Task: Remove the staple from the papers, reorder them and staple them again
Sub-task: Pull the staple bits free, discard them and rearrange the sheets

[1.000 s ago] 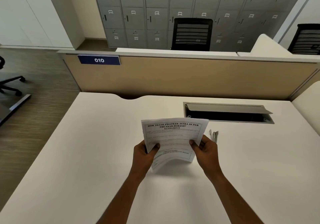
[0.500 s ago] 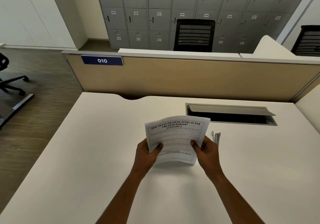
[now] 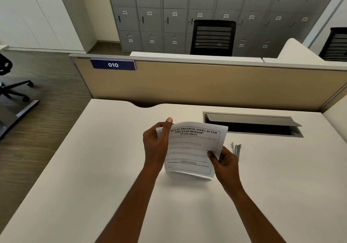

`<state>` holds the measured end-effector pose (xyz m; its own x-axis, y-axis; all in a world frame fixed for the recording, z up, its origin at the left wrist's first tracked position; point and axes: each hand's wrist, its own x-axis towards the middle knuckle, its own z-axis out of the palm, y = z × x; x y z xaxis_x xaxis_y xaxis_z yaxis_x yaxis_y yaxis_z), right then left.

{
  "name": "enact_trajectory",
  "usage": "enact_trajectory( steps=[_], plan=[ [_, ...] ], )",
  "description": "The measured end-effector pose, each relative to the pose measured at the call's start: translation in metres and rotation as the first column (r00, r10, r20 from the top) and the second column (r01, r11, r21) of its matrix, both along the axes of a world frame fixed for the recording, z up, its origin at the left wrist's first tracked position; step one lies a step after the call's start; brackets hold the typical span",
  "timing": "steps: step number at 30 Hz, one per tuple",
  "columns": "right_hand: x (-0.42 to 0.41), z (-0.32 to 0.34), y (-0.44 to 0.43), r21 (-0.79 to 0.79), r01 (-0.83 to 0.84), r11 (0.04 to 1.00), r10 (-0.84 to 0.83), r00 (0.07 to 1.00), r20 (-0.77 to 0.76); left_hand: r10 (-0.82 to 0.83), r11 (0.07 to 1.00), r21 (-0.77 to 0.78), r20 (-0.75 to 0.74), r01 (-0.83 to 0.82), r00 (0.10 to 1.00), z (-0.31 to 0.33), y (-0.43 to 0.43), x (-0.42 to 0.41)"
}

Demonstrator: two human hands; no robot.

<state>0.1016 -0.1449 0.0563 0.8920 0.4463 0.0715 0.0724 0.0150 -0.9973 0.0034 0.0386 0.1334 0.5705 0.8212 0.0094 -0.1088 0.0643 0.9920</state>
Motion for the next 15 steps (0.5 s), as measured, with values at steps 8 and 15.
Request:
enact_trajectory(
  steps=[8, 15],
  plan=[
    [0.001, -0.003, 0.002, -0.026, 0.037, 0.999, -0.036, 0.999, 0.022, -0.179, 0.983, 0.05, 0.06, 0.176, 0.982, 0.004, 0.004, -0.007],
    [0.001, 0.001, 0.002, -0.028, 0.043, 0.999, -0.043, 0.999, 0.008, -0.298, 0.944, 0.146, -0.005, 0.295, 0.955, -0.001, 0.016, -0.012]
  ],
)
